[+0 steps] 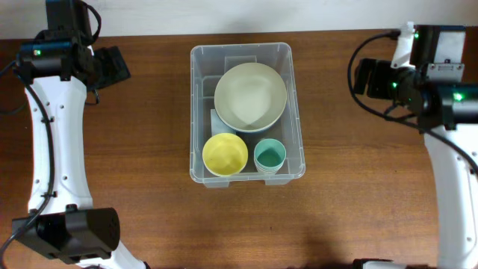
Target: Pack container
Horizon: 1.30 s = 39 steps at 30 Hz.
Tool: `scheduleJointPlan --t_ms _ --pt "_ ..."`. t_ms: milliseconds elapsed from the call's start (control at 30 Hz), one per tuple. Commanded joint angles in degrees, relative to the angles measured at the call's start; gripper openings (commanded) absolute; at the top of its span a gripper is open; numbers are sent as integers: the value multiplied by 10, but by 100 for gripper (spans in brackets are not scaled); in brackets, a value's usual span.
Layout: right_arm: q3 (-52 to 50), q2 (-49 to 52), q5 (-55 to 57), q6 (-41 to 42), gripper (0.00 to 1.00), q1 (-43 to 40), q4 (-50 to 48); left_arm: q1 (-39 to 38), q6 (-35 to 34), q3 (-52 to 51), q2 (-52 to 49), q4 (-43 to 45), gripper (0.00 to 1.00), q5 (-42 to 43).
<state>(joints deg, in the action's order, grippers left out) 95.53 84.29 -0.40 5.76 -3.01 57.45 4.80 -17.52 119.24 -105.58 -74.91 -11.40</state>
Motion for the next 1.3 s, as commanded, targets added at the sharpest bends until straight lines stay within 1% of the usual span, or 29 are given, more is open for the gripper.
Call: scheduleJointPlan --t_ms 0,167,333,467,633,700,767,833,900,1133,1267 --pt "-10 -58 34 11 99 4 6 0 10 -4 33 -11 100 0" --pt "-85 -144 56 23 99 4 -9 -13 9 -36 91 -10 100 0" --pt "-199 -249 56 23 99 4 -47 -27 9 -132 184 22 100 -3" --pt "-303 -348 63 30 99 4 -69 -34 9 -257 290 73 100 -2" --pt "-404 -466 71 47 99 4 -68 -35 4 -439 454 137 100 -3" --pt "-433 -505 71 52 99 4 -65 -35 -5 -499 511 151 100 -4" --pt "-457 -541 71 53 99 4 -60 -35 -38 -554 566 154 100 -4" --pt "-470 -567 71 53 99 4 -50 -35 -42 -595 606 176 100 -4" --pt "-473 -576 69 53 99 4 -41 -35 -43 -619 632 193 100 -4" --pt "-474 -575 69 53 99 4 -32 -35 -43 -628 650 127 100 -4" --pt "-474 -575 69 53 99 4 -32 -35 -43 -628 650 116 100 -4"
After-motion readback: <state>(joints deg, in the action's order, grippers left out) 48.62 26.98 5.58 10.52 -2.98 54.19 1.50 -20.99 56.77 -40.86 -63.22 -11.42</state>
